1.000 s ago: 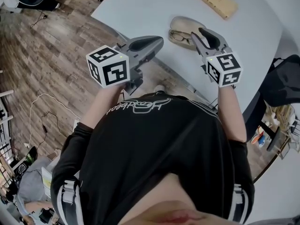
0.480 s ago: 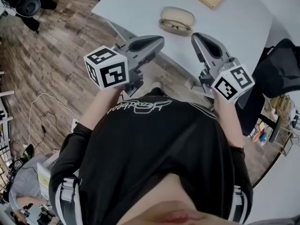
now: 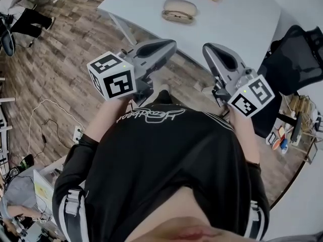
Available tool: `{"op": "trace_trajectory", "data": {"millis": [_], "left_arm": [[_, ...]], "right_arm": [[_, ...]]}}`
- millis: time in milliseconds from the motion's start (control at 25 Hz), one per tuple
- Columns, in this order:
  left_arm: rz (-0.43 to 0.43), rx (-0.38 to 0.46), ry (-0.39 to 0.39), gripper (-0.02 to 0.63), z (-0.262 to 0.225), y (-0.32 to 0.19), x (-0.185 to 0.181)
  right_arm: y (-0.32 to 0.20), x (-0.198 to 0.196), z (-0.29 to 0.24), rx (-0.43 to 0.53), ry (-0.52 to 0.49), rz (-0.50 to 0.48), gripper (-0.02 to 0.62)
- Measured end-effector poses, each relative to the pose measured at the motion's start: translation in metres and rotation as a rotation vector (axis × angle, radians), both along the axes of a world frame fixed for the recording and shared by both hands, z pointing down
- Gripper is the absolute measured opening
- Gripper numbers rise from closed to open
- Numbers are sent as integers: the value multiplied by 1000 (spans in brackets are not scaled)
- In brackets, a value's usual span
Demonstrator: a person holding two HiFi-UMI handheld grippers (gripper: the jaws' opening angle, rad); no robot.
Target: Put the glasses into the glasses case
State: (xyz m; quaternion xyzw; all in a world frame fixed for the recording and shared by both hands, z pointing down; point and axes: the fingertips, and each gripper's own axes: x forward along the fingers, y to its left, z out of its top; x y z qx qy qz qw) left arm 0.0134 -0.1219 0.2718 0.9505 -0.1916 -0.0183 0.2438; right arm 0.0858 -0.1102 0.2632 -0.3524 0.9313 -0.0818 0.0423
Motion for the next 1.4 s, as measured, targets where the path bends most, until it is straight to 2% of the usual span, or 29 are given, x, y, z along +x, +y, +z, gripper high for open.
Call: {"op": "trace_trajectory", "data": {"millis": [120, 240, 640, 920, 1400], "left_arm": [[11, 38, -4, 6, -9, 29, 5], [17, 54, 2, 6, -10, 58, 10], [45, 96, -28, 6, -14, 127, 20], [69, 94, -39, 6, -12, 154, 23], [81, 75, -59, 6, -3, 178, 26]], "right_arm": [[32, 1, -8, 29, -19, -18, 12], [64, 3, -8, 42, 7, -24, 12], [135, 2, -1, 19, 19, -24, 12], [158, 4, 6, -20, 14, -12, 9], [180, 9, 8, -28, -2, -1, 9]]}}
